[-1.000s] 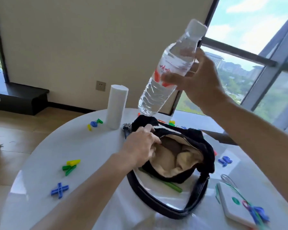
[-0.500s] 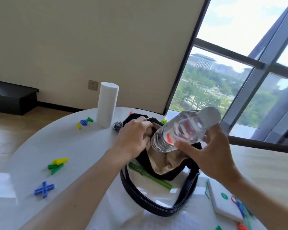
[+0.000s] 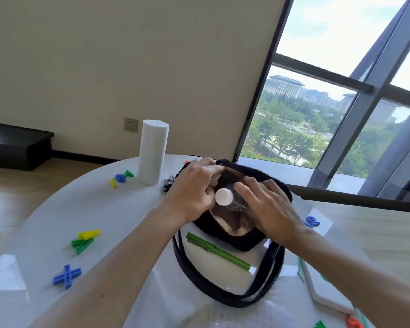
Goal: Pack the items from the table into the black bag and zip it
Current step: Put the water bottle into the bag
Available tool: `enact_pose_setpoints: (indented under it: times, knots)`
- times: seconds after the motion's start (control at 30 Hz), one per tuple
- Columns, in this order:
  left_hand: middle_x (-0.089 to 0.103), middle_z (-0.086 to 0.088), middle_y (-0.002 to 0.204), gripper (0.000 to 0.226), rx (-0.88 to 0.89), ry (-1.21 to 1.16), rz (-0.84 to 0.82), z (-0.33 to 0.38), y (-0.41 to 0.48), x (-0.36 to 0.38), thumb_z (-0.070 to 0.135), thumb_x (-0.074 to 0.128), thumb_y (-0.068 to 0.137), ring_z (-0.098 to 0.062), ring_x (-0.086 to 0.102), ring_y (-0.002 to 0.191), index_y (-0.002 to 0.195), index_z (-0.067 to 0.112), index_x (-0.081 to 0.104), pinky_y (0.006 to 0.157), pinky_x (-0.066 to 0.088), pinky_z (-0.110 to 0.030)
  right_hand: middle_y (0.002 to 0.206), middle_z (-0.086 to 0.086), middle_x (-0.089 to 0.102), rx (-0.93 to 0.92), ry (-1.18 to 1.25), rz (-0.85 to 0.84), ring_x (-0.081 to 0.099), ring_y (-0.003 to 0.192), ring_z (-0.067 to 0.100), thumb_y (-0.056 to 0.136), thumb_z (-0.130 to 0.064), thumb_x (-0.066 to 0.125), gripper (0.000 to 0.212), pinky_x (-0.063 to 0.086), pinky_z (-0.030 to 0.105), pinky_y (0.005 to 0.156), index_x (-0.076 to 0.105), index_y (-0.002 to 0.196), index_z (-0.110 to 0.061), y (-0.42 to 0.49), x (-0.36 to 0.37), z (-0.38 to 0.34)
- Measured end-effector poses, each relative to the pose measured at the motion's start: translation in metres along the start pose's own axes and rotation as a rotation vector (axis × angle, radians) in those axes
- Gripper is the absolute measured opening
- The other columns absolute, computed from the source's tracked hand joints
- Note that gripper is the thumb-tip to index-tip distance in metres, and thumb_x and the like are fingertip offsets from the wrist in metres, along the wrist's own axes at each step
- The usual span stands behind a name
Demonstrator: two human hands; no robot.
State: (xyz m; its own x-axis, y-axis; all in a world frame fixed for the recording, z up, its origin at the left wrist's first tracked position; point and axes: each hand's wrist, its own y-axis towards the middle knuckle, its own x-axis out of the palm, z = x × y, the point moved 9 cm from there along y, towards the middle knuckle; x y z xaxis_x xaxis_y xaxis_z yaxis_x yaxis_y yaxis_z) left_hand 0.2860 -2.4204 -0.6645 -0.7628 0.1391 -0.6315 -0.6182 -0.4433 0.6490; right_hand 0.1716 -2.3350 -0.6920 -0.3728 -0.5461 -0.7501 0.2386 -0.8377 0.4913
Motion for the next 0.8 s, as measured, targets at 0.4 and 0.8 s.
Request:
enact_pose_setpoints:
  times: [0.4,0.8]
  knots:
    - [0.061,0.004,0.110,0.065,0.002,-0.003,-0.056,0.012,0.009,-0.004,-0.003,0.056,0.073,-0.013,0.054,0.083,0.134,0.018,0.061,0.076,0.038,-0.015,0.134,0.005,0.060,0.143,-0.375,-0.332,0.055,0.124,0.026,0.091,-0.043,0.058,0.068,0.016,0.050,0.102,0.026,0.149,-0.025,0.051,0.076,0.005]
    - [0.055,0.016,0.101,0.065,-0.065,0.022,-0.139,-0.006,0.008,0.003,0.004,0.065,0.073,-0.006,0.043,0.086,0.135,0.022,0.060,0.076,0.030,-0.012,0.124,-0.004,0.069,0.220,-0.431,-0.525,0.060,0.121,0.020,0.094,-0.030,0.054,0.040,0.013,0.049,0.113,0.056,0.134,-0.026,0.037,0.071,0.029]
